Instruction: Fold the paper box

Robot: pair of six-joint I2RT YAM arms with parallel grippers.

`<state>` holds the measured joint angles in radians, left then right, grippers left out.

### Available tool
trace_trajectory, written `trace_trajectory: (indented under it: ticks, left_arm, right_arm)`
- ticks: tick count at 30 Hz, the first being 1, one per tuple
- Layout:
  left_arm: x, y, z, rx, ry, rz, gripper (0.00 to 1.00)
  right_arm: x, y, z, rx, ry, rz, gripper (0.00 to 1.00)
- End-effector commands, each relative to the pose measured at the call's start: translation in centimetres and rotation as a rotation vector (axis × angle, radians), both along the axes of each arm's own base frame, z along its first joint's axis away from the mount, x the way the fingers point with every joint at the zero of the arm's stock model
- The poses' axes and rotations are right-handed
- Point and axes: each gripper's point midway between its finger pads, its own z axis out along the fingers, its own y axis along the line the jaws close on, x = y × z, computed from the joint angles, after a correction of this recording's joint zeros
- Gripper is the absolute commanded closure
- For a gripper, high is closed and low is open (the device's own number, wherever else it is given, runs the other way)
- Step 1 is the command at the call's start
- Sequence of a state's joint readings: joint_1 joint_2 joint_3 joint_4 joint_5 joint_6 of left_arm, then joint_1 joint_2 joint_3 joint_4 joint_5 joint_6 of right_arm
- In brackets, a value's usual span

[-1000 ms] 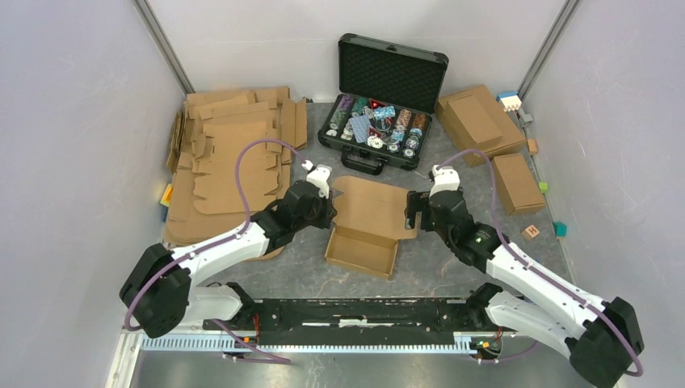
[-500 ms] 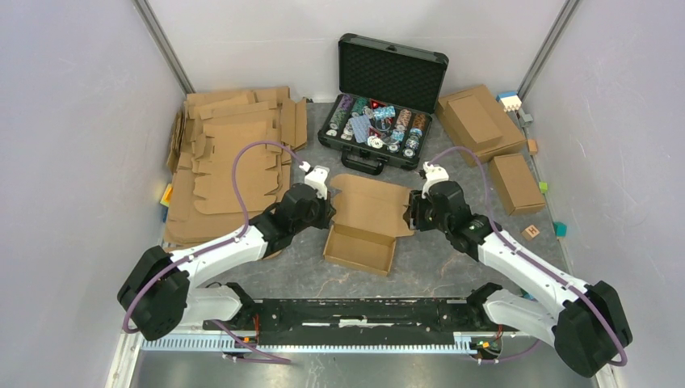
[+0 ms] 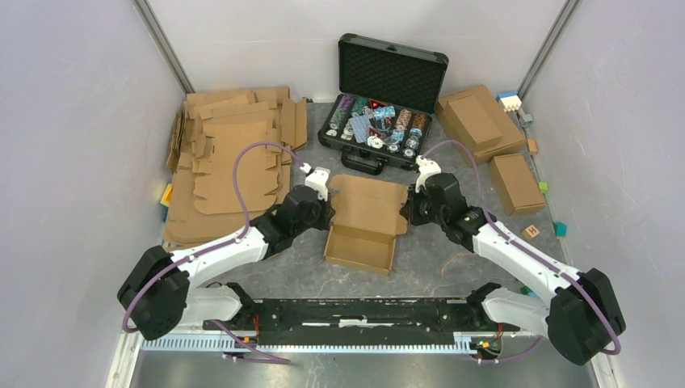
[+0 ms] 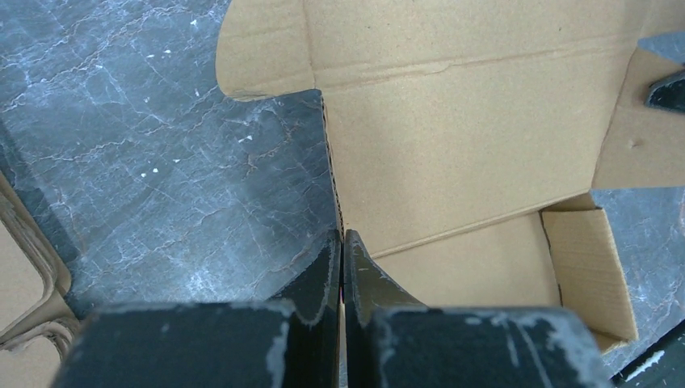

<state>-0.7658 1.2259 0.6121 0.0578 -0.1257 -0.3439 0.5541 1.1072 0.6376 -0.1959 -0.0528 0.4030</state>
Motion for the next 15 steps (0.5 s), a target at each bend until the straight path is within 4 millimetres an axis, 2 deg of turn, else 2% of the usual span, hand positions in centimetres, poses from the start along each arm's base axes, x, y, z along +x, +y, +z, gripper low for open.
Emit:
trace_trajectory:
  ticks: [1, 2, 6, 8, 11, 15]
  left_arm:
    - [0.4, -1.3, 2.0, -0.048, -0.078, -0.033, 0.96]
    - [0.4, -1.4, 1.9, -0.049, -0.073, -0.035, 0.94]
    - [0.6, -1.6, 1.4, -0.047, -0.04, -0.02, 0.74]
    - [0.7, -1.3, 1.3, -0.049, -0.024, 0.011, 0.72]
    - [0.8, -0.9, 1.3, -0.078, -0.019, 0.03, 0.68]
    - [1.0, -0.3, 1.7, -0.116, -0.013, 0.046, 0.5]
  right_arm:
    - [1.6, 1.7, 3.4, 0.046, -0.078, 0.028, 1.0]
    - [1.8, 1.7, 3.6, 0.036, -0.092, 0.019, 1.0]
    - [2.8, 1.4, 4.8, -0.033, -0.156, -0.001, 1.0]
    - [2.8, 1.5, 4.8, -0.066, -0.172, 0.023, 1.0]
    - [2.4, 1.8, 4.3, -0.102, -0.196, 0.071, 0.99]
    - [2.0, 1.2, 3.2, -0.144, -0.202, 0.073, 0.99]
